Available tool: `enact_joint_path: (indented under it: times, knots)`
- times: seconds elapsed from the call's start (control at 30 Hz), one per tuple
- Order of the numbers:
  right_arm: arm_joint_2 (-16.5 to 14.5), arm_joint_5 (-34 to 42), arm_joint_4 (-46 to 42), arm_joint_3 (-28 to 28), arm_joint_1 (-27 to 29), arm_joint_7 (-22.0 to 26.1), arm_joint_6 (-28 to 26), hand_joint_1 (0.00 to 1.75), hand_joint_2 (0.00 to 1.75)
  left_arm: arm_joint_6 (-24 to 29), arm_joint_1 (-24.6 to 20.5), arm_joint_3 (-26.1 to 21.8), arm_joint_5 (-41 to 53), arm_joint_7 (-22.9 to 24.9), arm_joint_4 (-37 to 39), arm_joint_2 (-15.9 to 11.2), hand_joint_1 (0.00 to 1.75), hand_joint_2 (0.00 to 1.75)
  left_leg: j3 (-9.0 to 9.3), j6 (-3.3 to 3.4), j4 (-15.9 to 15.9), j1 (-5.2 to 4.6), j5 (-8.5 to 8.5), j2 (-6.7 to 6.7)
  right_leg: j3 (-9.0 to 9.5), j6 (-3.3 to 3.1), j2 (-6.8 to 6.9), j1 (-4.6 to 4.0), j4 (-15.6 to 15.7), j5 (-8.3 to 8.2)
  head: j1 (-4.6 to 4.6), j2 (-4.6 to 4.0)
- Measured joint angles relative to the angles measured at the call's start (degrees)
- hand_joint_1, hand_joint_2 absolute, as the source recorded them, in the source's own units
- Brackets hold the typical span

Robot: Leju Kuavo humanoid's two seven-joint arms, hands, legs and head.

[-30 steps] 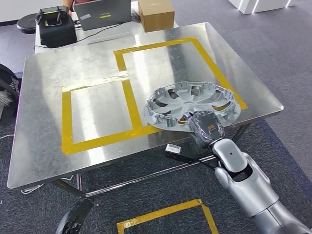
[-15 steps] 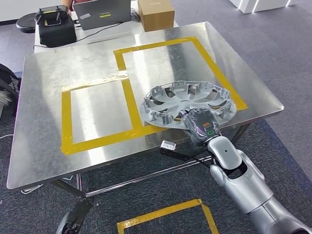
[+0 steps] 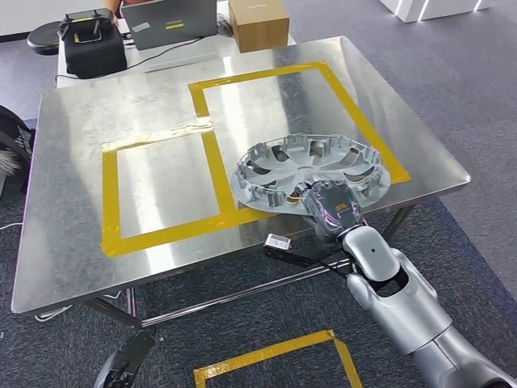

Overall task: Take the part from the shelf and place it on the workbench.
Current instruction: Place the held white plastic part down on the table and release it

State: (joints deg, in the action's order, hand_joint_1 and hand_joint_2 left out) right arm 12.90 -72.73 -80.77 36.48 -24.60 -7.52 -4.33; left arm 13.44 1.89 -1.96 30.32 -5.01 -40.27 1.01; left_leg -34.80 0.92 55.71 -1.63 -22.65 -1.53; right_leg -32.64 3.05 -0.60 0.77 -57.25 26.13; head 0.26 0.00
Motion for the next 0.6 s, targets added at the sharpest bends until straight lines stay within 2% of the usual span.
enact_joint_path:
  times: [0.4, 0.6]
  knots:
    - [-0.2, 0.2, 0.6, 0.3, -0.2, 0.1, -0.3, 1.75, 1.75, 0.7, -0.5, 0.9, 0.3, -0.9, 0.6, -0.4, 0.0, 0.0, -0.05, 0.22, 0.3, -0.16, -0.19, 0.0, 0.06, 0.07, -0.01, 0.2, 0.1, 0.01, -0.01, 0.0]
    - [-0.3, 0.2, 0.6, 0.4, -0.2, 0.2, -0.3, 1.75, 1.75, 1.6, -0.6, 2.9, 2.2, -0.8, 0.7, -1.1, 0.0, 0.0, -0.11, 0.89, 0.4, -0.13, -0.37, 0.04, 0.12, 0.73, -0.07, 0.29, 0.3, 0.07, -0.03, 0.0]
